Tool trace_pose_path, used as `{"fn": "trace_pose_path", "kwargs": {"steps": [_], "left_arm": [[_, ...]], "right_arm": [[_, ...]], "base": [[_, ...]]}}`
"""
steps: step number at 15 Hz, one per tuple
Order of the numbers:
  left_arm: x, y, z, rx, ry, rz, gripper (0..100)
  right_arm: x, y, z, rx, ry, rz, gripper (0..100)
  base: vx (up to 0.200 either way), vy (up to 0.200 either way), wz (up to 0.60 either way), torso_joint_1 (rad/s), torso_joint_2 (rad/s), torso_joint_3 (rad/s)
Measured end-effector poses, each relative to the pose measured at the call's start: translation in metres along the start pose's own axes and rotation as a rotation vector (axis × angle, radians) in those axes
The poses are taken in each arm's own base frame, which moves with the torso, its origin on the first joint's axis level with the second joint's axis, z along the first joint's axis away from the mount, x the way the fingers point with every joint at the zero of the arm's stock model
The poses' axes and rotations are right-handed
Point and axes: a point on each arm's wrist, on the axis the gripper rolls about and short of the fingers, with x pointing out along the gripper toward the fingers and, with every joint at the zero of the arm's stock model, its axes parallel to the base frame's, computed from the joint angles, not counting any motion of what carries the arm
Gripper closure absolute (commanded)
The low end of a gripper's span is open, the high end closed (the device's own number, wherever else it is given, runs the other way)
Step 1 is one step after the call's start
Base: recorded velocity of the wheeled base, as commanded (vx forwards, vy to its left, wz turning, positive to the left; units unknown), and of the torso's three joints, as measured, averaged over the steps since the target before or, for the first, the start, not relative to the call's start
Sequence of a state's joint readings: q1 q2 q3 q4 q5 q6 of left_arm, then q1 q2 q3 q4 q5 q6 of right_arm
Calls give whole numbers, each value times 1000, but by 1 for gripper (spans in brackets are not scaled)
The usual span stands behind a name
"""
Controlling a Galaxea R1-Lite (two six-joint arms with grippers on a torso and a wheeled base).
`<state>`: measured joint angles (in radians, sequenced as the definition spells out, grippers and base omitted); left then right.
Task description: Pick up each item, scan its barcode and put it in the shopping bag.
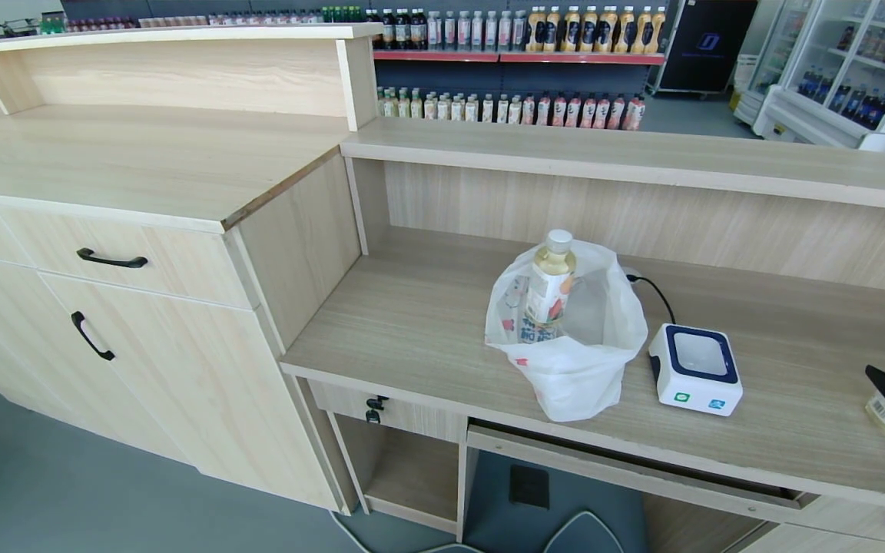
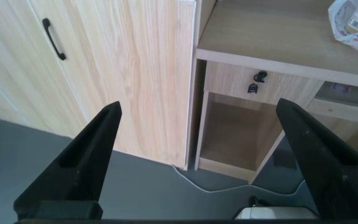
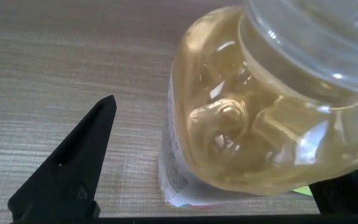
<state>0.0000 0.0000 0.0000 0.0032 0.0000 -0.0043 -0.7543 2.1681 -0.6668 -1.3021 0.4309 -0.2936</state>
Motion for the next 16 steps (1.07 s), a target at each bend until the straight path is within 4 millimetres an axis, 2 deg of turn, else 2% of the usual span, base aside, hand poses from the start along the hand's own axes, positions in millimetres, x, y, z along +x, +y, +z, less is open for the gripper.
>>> {"fn": "trace_pose_path", "kwargs": {"steps": [6,7,11,16], "left_arm": [[0,0,0,0,0,0,0],[0,0,0,0,0,0,0],[0,0,0,0,0,0,0],[0,0,0,0,0,0,0]], "right_arm": [[12,1,-9,-14,10,15,0],[13,2,-10,-13,9,17,100],[18,5,-6,-16,-4,27,100],[14,8,-4,-20,-4,31,100]], "base": [[0,0,0,0,0,0],[0,0,0,0,0,0],[0,0,0,0,0,0],[0,0,0,0,0,0]]}}
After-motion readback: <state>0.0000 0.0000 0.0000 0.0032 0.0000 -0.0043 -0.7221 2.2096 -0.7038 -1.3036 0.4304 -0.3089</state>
